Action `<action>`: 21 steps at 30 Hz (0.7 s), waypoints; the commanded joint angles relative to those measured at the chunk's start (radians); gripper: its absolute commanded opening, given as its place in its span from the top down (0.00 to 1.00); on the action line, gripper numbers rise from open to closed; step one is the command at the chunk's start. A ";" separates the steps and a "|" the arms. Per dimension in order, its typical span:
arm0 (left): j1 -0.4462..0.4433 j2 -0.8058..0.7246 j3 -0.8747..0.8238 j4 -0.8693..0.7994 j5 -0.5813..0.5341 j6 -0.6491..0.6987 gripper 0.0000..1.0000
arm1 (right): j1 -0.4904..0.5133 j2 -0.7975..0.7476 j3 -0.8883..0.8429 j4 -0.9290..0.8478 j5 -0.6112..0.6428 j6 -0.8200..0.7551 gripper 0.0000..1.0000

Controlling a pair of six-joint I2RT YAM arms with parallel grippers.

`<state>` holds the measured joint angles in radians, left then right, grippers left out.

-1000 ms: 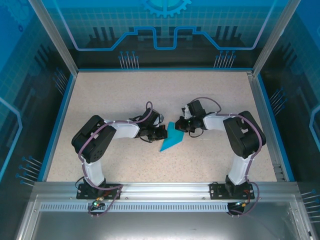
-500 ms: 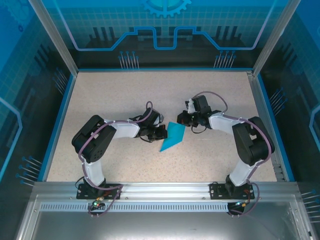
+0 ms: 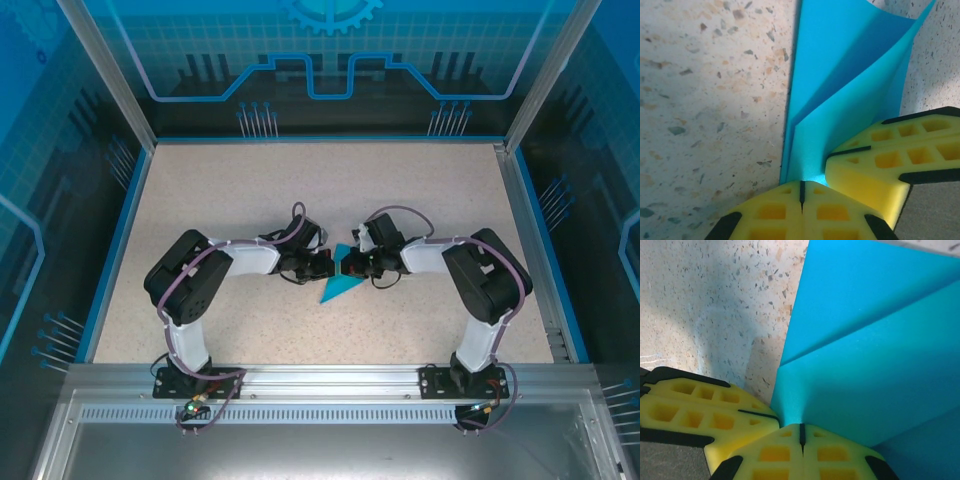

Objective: Fold a paper plane with a square sheet of paper (pick it up from the middle)
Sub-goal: Fourth fold the wing at the center of the table.

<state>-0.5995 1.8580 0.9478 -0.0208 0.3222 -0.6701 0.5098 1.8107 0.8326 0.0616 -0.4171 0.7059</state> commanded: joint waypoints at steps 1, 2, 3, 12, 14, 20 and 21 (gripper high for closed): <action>-0.002 0.053 -0.017 -0.154 -0.043 0.036 1.00 | -0.019 0.052 -0.008 0.027 0.003 0.008 1.00; -0.003 0.052 -0.016 -0.159 -0.045 0.038 1.00 | -0.030 0.057 -0.011 0.034 0.003 0.011 1.00; -0.004 0.052 -0.016 -0.167 -0.047 0.041 1.00 | -0.045 0.063 -0.016 0.042 0.002 0.016 1.00; -0.002 0.056 -0.023 -0.214 -0.069 0.058 1.00 | -0.141 0.059 -0.006 0.034 0.026 0.032 1.00; -0.004 0.059 -0.022 -0.217 -0.069 0.062 1.00 | -0.146 0.055 0.005 0.018 0.040 0.035 1.00; -0.004 0.064 -0.020 -0.223 -0.065 0.067 1.00 | -0.130 0.006 0.040 -0.002 0.059 0.013 1.00; -0.006 0.063 -0.018 -0.224 -0.066 0.069 1.00 | -0.118 -0.003 0.041 0.000 0.055 0.004 1.00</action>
<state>-0.5995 1.8606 0.9607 -0.0483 0.3180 -0.6315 0.3992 1.8397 0.8520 0.0872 -0.4519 0.7368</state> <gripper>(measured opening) 0.050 0.043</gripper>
